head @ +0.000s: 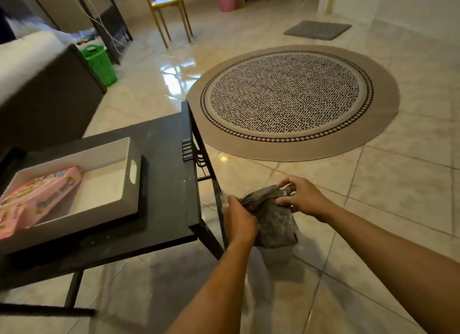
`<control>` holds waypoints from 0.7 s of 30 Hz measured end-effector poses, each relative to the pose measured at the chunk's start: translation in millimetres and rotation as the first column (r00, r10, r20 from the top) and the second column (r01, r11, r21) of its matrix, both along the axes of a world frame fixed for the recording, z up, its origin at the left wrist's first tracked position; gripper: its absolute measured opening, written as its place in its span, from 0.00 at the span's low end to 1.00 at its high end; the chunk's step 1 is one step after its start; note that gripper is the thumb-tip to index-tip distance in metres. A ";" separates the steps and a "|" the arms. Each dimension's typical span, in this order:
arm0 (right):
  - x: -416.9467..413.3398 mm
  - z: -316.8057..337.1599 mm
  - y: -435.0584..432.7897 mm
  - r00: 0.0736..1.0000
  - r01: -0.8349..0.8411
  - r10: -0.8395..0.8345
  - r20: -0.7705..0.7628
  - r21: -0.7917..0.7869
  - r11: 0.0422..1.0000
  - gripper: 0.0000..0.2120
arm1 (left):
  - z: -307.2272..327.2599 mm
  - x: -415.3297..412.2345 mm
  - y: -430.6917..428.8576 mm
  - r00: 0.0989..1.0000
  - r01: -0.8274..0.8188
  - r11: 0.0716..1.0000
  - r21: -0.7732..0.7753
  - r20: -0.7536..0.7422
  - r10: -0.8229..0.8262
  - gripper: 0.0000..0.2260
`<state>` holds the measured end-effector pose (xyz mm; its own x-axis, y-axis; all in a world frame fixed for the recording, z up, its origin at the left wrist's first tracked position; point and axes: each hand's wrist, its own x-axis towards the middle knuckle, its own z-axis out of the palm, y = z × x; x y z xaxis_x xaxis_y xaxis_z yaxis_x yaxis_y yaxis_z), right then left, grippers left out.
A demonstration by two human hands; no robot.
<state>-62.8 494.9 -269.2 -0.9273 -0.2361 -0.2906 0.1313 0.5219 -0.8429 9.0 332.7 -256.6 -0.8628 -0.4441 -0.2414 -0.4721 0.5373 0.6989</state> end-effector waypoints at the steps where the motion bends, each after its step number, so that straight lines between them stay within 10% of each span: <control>1: -2.5 -7.7 -2.0 1.000 -0.005 0.005 -0.011 0.020 1.000 0.16 | -6.1 -4.1 -2.0 1.000 -0.025 1.000 0.004 0.017 0.024 0.15; 6: -2.6 -32.5 0.5 0.997 0.079 -0.081 0.007 0.105 0.991 0.26 | -40.4 -7.9 -8.4 0.998 -0.060 0.995 -0.076 0.007 0.060 0.34; 14: 33.5 -47.5 4.8 0.958 0.018 0.035 0.283 -0.183 0.983 0.27 | -79.2 7.3 5.6 0.984 0.178 0.958 0.223 -0.042 -0.173 0.32; 21: 44.0 -55.6 16.5 0.983 0.001 0.013 0.181 -0.080 0.997 0.22 | -82.4 26.2 8.5 0.962 0.274 0.955 0.114 -0.039 -0.272 0.32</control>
<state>-18.7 511.4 -324.8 -0.8595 -0.2704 -0.4337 0.2825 0.4559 -0.8440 35.2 341.1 -339.1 -0.9532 -0.1607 -0.2562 -0.3018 0.5575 0.7734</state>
